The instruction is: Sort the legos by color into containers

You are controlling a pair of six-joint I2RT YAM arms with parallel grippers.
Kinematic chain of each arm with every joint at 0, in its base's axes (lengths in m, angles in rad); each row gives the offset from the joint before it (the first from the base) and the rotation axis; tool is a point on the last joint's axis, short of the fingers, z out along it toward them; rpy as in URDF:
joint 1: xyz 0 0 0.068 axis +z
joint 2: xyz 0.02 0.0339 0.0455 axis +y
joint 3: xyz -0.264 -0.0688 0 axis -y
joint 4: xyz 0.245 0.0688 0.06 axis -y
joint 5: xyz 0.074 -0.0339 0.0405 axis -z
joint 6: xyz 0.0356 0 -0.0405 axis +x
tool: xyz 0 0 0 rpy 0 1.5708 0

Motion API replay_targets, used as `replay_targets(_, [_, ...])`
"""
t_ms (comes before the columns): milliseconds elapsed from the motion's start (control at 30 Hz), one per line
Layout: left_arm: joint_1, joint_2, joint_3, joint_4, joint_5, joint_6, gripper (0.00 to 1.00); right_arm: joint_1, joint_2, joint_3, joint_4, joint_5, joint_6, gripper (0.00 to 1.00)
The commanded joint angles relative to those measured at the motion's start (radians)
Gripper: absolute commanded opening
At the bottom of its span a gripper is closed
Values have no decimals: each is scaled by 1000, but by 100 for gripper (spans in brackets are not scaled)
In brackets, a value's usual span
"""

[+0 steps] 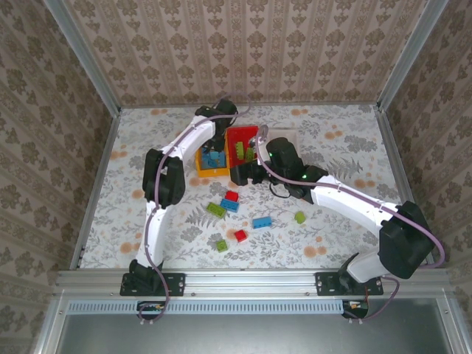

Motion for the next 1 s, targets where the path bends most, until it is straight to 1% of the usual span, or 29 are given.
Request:
replay_targets(0, [-13, -73, 24, -29, -9, -11, 58, 2, 2, 5, 30, -20, 10, 92])
replay_targets(133, [-21, -184, -20, -39, 3, -44, 58, 26, 24, 2, 26, -11, -12, 91])
replay_targets(233, [-10, -326, -139, -29, 26, -93, 58, 83, 63, 13, 31, 7, -33, 90])
replay_targets(400, [60, -652, -490, -5, 91, -202, 56, 222, 181, 60, 74, 50, -11, 90])
replay_targets(433, [99, -724, -565, -12, 99, -226, 55, 253, 210, 77, 84, 63, -5, 90])
replay_targets(500, [139, -855, -688, -31, 115, -276, 54, 310, 266, 112, 97, 88, 1, 90])
replay_targets(633, [169, -1100, -870, -110, 100, -358, 55, 405, 387, 195, 133, 137, 12, 90])
replay_targets(733, [180, -1241, -939, -188, 76, -406, 56, 458, 491, 276, 135, 175, 13, 91])
replay_targets(800, [185, -1308, -956, -231, 69, -414, 57, 485, 553, 334, 129, 204, 16, 91])
replay_targets(967, [190, -1406, -959, -314, 58, -403, 58, 534, 692, 478, 99, 295, 27, 93])
